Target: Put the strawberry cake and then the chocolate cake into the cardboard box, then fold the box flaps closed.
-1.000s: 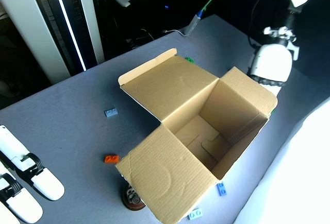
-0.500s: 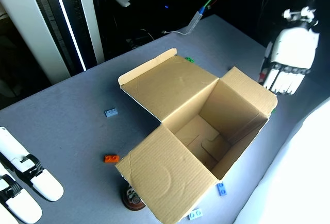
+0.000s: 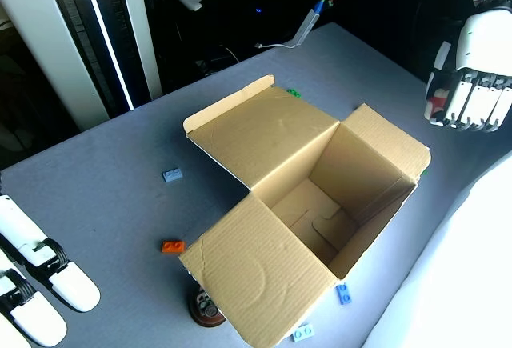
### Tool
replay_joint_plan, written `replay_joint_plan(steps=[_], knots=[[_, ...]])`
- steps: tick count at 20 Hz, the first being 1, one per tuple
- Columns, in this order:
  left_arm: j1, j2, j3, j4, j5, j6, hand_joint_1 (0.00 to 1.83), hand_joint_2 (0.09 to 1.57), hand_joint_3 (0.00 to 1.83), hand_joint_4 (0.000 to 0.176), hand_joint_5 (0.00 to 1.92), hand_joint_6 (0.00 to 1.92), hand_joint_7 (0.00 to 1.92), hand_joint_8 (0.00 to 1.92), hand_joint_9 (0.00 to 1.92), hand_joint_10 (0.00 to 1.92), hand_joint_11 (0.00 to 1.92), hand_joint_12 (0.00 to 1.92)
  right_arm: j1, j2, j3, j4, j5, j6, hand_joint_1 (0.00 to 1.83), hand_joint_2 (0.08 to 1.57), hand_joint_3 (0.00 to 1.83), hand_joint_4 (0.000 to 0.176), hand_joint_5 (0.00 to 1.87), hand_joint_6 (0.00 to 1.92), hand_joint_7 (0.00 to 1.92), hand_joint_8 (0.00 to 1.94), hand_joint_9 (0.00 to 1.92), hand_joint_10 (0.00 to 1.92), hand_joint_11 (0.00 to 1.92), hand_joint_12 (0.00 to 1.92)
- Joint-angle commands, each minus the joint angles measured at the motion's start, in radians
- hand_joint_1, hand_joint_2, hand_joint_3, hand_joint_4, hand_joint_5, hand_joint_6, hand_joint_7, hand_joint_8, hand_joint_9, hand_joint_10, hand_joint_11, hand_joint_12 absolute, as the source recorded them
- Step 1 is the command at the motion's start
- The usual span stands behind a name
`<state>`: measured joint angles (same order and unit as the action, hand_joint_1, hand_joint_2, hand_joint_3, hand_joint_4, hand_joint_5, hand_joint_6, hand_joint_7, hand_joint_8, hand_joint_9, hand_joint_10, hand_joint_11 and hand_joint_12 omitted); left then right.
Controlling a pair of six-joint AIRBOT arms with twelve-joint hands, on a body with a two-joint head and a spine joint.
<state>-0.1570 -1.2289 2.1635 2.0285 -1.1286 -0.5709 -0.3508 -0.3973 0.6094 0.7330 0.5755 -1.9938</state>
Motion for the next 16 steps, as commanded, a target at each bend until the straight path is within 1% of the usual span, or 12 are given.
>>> replay_joint_plan(steps=[1,2,3,4,6,7,8,9,11,12,13,16], knots=[[-0.023,0.015,-0.01,-0.076,0.01,0.0,1.45,1.28,0.0,0.0,0.35,1.42,0.52,1.6,0.64,1.66,0.39,1.78,0.01,0.012,0.003,-0.028,0.111,-0.008,0.98,1.04,0.01,0.0,0.03,0.0,0.1,0.0,0.08,0.0,0.0,0.27],[-0.031,0.019,-0.026,-0.069,0.01,-0.003,1.45,1.28,0.0,0.0,0.35,1.42,0.52,1.6,0.64,1.66,0.39,1.78,0.01,0.012,0.003,-0.028,0.112,-0.008,0.98,1.04,0.01,0.0,0.03,0.0,0.1,0.0,0.08,0.0,0.0,0.27],[-0.043,0.029,-0.06,-0.063,0.008,-0.012,1.43,1.27,0.0,0.0,0.47,1.32,0.57,1.56,0.67,1.61,0.44,1.77,0.01,0.012,0.003,-0.028,0.112,-0.008,1.0,1.02,0.0,0.0,0.02,0.01,0.09,0.0,0.08,0.0,0.0,0.32],[-0.05,0.036,-0.094,-0.06,0.003,-0.031,1.45,1.25,0.0,0.0,0.46,1.23,0.59,1.53,0.69,1.58,0.44,1.72,0.01,0.011,0.003,-0.028,0.112,-0.008,1.0,1.03,0.0,0.0,0.04,0.01,0.1,0.0,0.09,0.0,0.0,0.29],[-0.068,0.044,-0.148,-0.067,-0.018,-0.068,1.45,1.25,0.0,0.0,0.44,1.24,0.57,1.54,0.68,1.6,0.42,1.75,0.01,0.011,0.003,-0.028,0.113,-0.008,1.0,1.03,0.0,0.0,0.05,0.01,0.12,0.01,0.09,0.01,0.0,0.25],[-0.081,0.045,-0.173,-0.072,-0.028,-0.08,1.45,1.26,0.0,0.0,0.43,1.25,0.56,1.54,0.68,1.61,0.43,1.76,0.01,0.011,0.003,-0.028,0.113,-0.008,0.99,1.05,0.01,0.0,0.05,0.01,0.11,0.0,0.07,0.01,0.0,0.11],[-0.092,0.046,-0.198,-0.071,-0.028,-0.084,1.45,1.26,0.0,0.0,0.43,1.21,0.56,1.54,0.69,1.6,0.45,1.75,0.01,0.011,0.003,-0.028,0.113,-0.008,0.97,1.06,0.01,0.0,0.04,0.01,0.1,0.0,0.06,0.01,0.0,0.02],[-0.104,0.047,-0.227,-0.069,-0.028,-0.089,1.45,1.26,0.0,0.0,0.44,1.15,0.55,1.55,0.68,1.62,0.44,1.75,0.009,0.011,0.003,-0.028,0.114,-0.008,1.02,1.03,0.0,0.0,0.05,0.01,0.1,0.0,0.08,0.02,0.0,0.0],[-0.114,0.049,-0.266,-0.06,-0.025,-0.094,1.45,1.25,0.0,0.0,0.46,1.11,0.57,1.52,0.68,1.61,0.43,1.74,0.009,0.011,0.002,-0.028,0.114,-0.008,1.03,1.03,0.0,0.0,0.04,0.0,0.1,0.0,0.07,0.02,0.0,0.0],[-0.115,0.049,-0.284,-0.056,-0.025,-0.097,1.45,1.25,0.0,0.0,0.46,1.1,0.57,1.51,0.68,1.61,0.43,1.74,0.009,0.011,0.002,-0.028,0.114,-0.008,1.01,1.03,0.0,0.0,0.03,0.0,0.11,0.0,0.08,0.02,0.01,0.0],[-0.114,0.049,-0.311,-0.049,-0.025,-0.097,1.46,1.24,0.0,0.0,0.45,1.18,0.58,1.51,0.7,1.58,0.46,1.71,0.009,0.011,0.002,-0.028,0.114,-0.008,0.99,1.04,0.0,0.0,0.01,0.0,0.09,0.0,0.06,0.01,0.0,0.0],[-0.106,0.046,-0.377,-0.037,-0.016,-0.095,1.46,1.25,0.0,0.0,0.46,1.17,0.58,1.53,0.7,1.58,0.45,1.69,0.009,0.01,0.003,-0.028,0.114,-0.009,0.99,1.05,0.01,0.0,0.01,0.0,0.09,0.01,0.07,0.01,0.01,0.01]])
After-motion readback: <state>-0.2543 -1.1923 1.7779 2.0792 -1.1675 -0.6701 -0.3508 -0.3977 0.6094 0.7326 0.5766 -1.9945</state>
